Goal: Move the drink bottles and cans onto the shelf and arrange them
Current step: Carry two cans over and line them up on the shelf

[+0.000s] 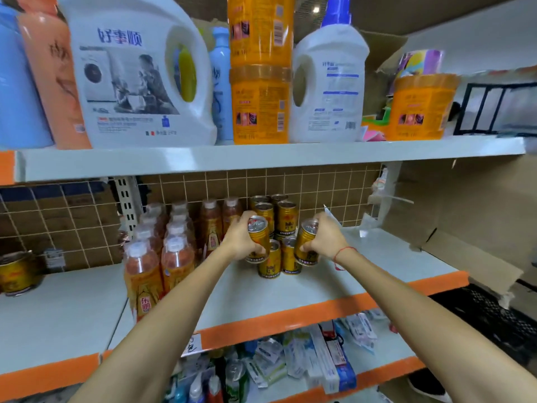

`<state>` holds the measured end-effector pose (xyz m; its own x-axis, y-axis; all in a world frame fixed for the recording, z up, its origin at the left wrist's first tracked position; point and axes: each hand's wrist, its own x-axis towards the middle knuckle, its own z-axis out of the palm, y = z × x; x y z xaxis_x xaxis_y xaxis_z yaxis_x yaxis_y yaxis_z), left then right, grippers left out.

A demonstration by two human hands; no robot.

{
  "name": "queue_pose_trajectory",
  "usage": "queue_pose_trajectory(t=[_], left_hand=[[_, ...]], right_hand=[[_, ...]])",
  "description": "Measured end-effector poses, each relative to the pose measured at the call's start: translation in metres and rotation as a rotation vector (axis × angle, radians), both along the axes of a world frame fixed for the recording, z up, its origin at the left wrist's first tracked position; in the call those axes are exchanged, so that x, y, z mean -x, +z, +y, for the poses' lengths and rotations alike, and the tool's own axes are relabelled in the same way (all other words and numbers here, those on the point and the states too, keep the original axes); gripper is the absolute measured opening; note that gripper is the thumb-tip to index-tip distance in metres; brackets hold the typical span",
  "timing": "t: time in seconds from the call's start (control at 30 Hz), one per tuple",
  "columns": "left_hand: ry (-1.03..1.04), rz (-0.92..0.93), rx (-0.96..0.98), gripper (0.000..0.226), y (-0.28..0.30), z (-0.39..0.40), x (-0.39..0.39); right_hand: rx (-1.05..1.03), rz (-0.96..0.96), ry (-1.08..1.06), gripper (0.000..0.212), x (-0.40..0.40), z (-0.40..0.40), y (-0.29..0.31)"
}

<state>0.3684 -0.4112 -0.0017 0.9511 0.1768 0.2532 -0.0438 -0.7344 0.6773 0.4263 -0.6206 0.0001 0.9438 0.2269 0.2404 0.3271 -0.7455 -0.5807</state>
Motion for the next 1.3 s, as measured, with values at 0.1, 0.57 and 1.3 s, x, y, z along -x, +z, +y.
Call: queue_pose_trajectory(t=[0.1,0.57,1.3], left_hand=[[0.043,-0.019,0.012,0.093,0.001,-0.004,-0.013],[0.129,0.010,0.051,0.094,-0.004,-0.024,-0.043],[0.151,0.061,0.155,0.095,-0.033,-0.021,-0.064]], right_hand=[[0.026,-0.023,0.058,0.085,-0.022,0.002,0.004],[0.033,0.005,0.212,0.076,-0.078,0.001,-0.004],[0.013,0.036,0.185,0.087,-0.106,0.001,-0.007]])
